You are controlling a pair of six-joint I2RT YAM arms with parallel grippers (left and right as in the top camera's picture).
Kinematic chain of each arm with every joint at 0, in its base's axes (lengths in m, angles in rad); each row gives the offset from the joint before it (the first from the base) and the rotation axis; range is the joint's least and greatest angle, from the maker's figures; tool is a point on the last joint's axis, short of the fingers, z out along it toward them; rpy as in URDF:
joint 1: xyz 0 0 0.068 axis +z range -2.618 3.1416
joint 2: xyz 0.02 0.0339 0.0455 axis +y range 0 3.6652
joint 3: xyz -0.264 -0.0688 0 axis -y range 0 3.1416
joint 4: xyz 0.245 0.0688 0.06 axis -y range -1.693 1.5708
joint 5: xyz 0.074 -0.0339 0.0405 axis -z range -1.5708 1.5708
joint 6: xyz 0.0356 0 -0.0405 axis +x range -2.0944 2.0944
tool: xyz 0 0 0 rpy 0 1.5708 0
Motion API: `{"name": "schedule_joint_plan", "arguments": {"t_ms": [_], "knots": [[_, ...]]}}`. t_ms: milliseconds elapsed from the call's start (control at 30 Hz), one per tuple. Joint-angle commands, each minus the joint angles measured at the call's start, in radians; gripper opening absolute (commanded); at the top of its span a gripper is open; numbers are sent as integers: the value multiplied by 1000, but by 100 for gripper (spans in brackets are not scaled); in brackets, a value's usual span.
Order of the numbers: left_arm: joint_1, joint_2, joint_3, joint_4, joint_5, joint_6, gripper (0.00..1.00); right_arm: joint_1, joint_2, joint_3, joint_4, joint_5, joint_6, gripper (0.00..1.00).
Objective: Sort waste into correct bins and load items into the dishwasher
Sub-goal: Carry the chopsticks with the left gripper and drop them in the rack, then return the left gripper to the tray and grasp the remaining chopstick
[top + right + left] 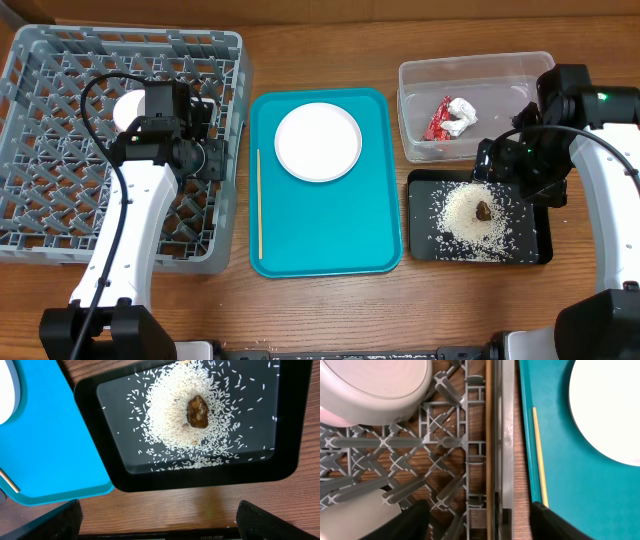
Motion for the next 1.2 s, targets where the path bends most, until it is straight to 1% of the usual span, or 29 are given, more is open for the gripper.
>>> {"name": "schedule_joint_plan", "arguments": {"t_ms": [0,100,133,167,233,300,367,400,500,700,1100,1167], "knots": [[-2,7,10,0,25,-8,69,3,-19,3,2,-5,1,100],[-20,6,10,-24,174,-13,68,3,-19,3,2,-5,1,100],[-50,6,10,-58,254,-50,65,3,-19,3,3,-5,1,100],[-69,6,10,-74,266,-82,65,3,-19,3,3,-5,1,100],[-119,7,8,-111,251,-187,67,3,-19,3,3,-5,1,100],[-168,8,-4,-134,199,-294,78,3,-19,3,6,-5,1,100],[-221,8,-35,-130,132,-383,73,3,-19,3,6,-5,1,100],[-242,9,-52,-121,103,-411,73,3,-19,3,6,-5,1,100],[-300,16,-116,-67,37,-488,76,3,-19,3,6,-5,1,100],[-329,57,-196,35,0,-491,75,3,-19,3,6,-5,1,100],[-329,282,-198,87,1,-491,75,3,-19,3,5,-5,1,100],[-329,302,-198,93,6,-491,72,3,-19,3,5,-5,1,100]]}}
